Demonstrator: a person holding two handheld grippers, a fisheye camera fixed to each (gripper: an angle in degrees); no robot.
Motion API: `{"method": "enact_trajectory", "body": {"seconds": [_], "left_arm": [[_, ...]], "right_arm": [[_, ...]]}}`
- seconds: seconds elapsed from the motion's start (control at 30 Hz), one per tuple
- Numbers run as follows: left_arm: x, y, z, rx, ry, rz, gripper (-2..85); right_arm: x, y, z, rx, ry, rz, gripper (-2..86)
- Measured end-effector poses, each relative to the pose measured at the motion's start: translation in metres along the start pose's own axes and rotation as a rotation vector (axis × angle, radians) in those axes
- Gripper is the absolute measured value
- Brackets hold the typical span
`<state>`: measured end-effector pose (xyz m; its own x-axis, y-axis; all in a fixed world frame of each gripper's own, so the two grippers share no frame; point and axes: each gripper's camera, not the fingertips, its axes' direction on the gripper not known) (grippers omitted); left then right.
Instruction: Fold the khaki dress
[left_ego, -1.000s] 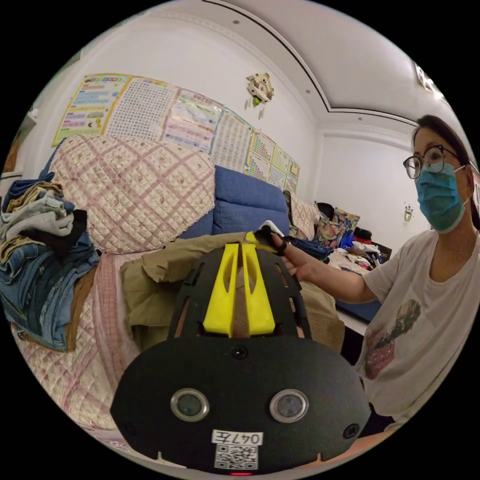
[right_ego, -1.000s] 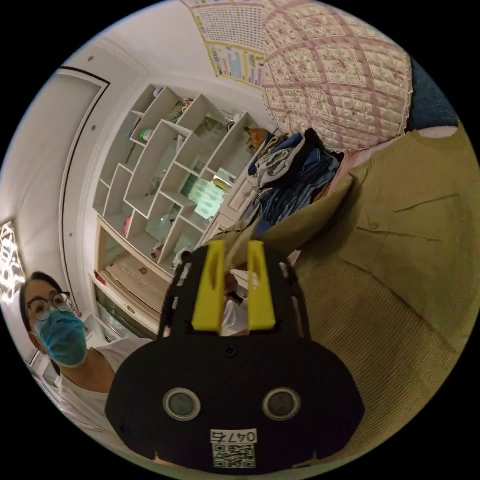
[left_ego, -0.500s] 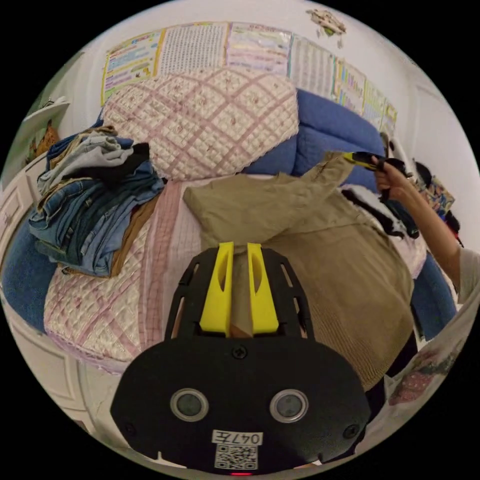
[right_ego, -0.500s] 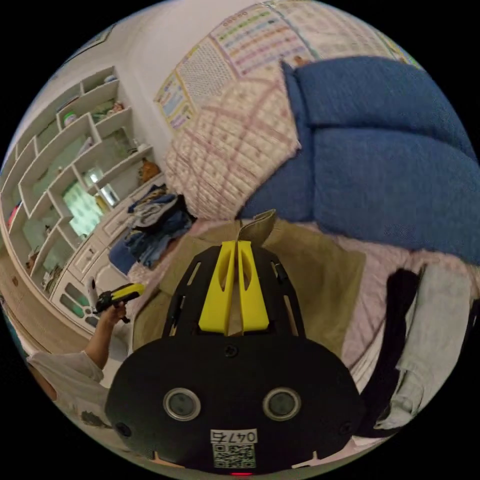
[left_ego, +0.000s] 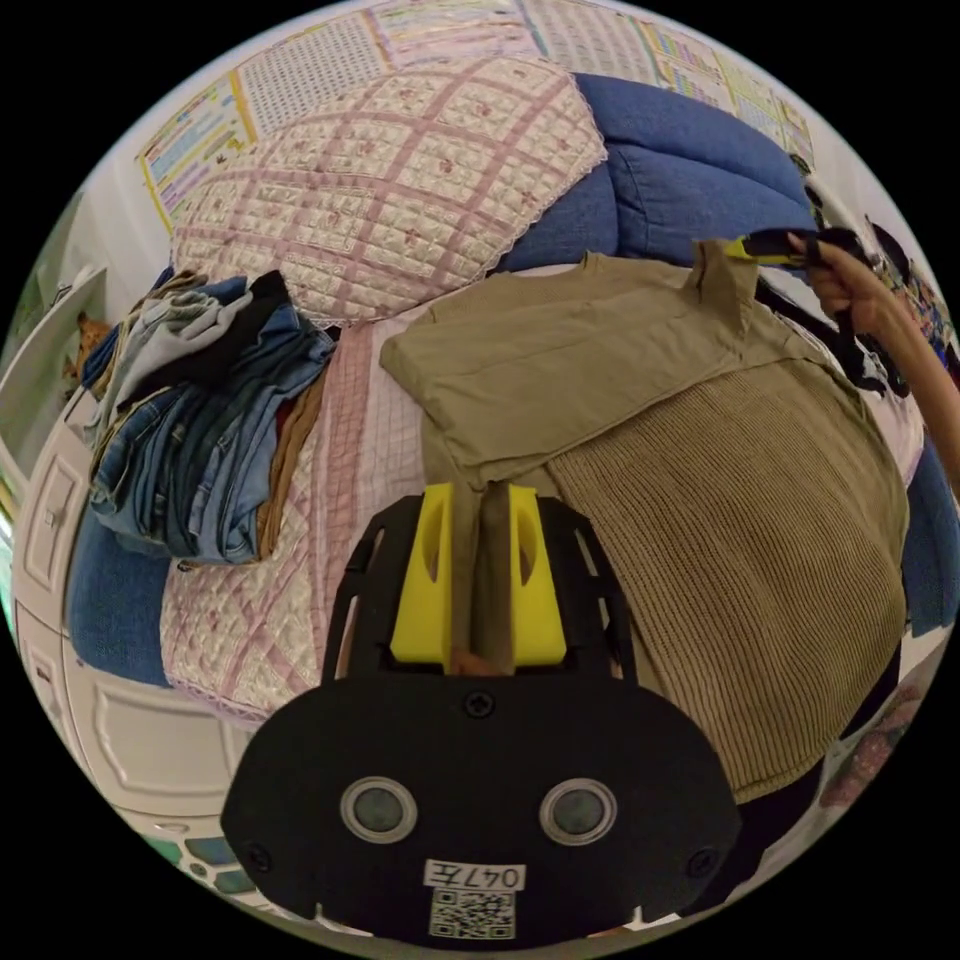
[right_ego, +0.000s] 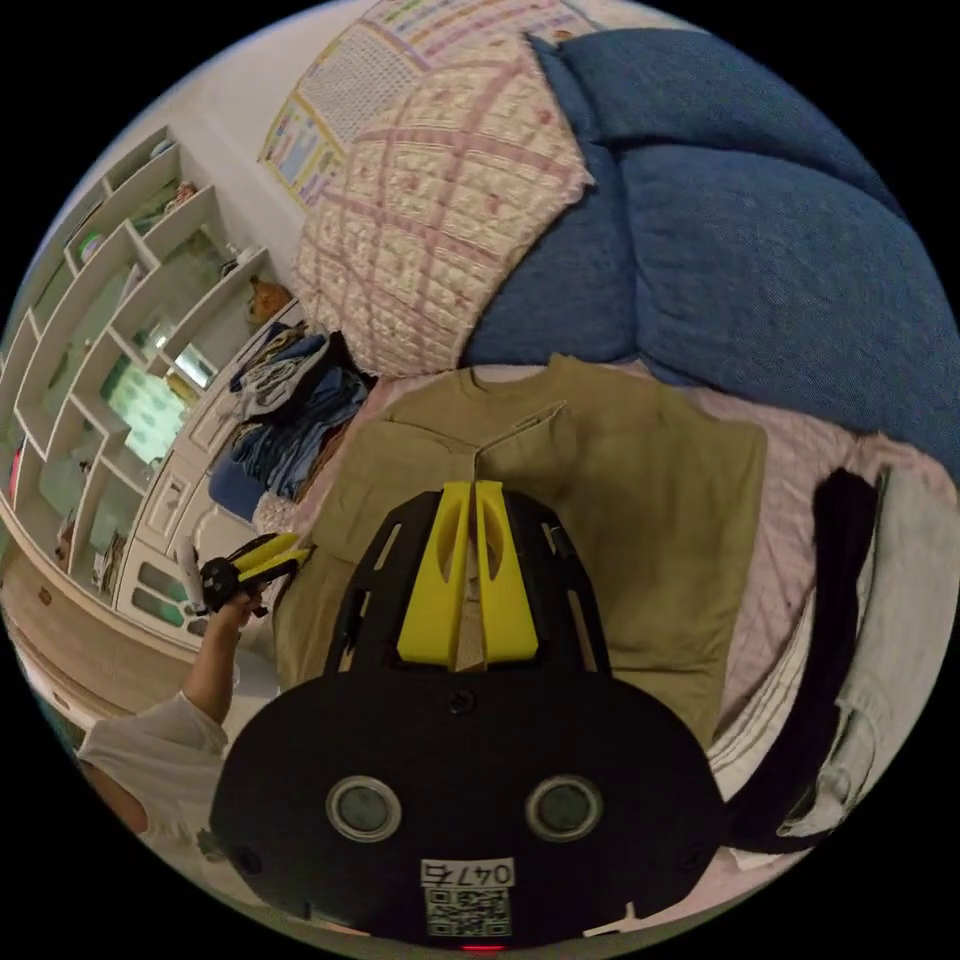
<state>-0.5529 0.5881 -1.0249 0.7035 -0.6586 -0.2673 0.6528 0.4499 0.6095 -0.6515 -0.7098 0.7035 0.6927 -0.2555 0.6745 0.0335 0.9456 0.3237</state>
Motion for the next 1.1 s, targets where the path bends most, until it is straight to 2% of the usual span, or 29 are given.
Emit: {"method": "enact_trajectory", "body": {"seconds": [0.13,0.23,0.3,0.33,0.37,0.47,0.6,0.73,0.8,0.87,0.93,0.97,1.0,1.07,1.1], "left_arm": [[-0.015,-0.019,0.049,-0.084,-0.145,-0.01,4.8],[-0.055,-0.015,0.05,-0.026,-0.174,-0.148,2.1],[-0.092,-0.003,0.052,0.001,-0.052,-0.287,1.9],[-0.114,0.006,0.059,-0.001,0.031,-0.356,2.1],[-0.128,0.01,0.07,-0.032,0.091,-0.376,2.4],[-0.14,0.015,0.083,-0.044,0.157,-0.332,3.2],[-0.141,0.013,0.066,0.038,0.113,-0.277,2.1],[-0.135,-0.01,0.048,0.161,0.078,-0.202,-0.6],[-0.136,-0.029,0.063,0.125,0.055,-0.19,-0.8],[-0.142,-0.056,0.101,0.005,0.09,-0.175,-0.9],[-0.144,-0.067,0.124,-0.061,0.106,-0.161,-1.0],[-0.143,-0.071,0.134,-0.092,0.091,-0.146,-1.0],[-0.141,-0.072,0.136,-0.097,0.077,-0.136,-1.0],[-0.134,-0.071,0.138,-0.079,0.027,-0.097,-1.0],[-0.132,-0.071,0.138,-0.076,0.024,-0.09,-1.0]], "right_arm": [[-0.056,-0.022,-0.028,0.212,-0.247,-0.225,-1.2],[-0.072,-0.01,-0.046,0.344,-0.358,-0.32,-1.2],[-0.065,0.006,-0.028,0.282,-0.284,-0.234,-1.2],[-0.056,0.019,-0.006,0.18,-0.201,-0.172,-1.2],[-0.046,0.035,0.019,0.065,-0.123,-0.123,-1.2],[-0.013,0.084,0.064,-0.091,-0.053,0.028,-1.2],[0.01,0.117,0.063,-0.07,-0.046,0.121,-1.2],[-0.008,0.092,0.045,-0.054,-0.022,0.083,-1.2],[-0.031,0.073,0.029,-0.001,-0.035,0.008,-1.2],[-0.057,0.063,-0.011,0.165,-0.126,-0.09,-1.2],[-0.059,0.076,-0.038,0.282,-0.17,-0.101,-1.2],[-0.05,0.092,-0.044,0.291,-0.127,-0.039,-1.2],[-0.045,0.1,-0.043,0.274,-0.083,0.002,-1.2],[-0.019,0.137,-0.018,0.109,0.094,0.108,-1.2],[-0.011,0.146,-0.011,0.067,0.113,0.131,-1.2]]}}
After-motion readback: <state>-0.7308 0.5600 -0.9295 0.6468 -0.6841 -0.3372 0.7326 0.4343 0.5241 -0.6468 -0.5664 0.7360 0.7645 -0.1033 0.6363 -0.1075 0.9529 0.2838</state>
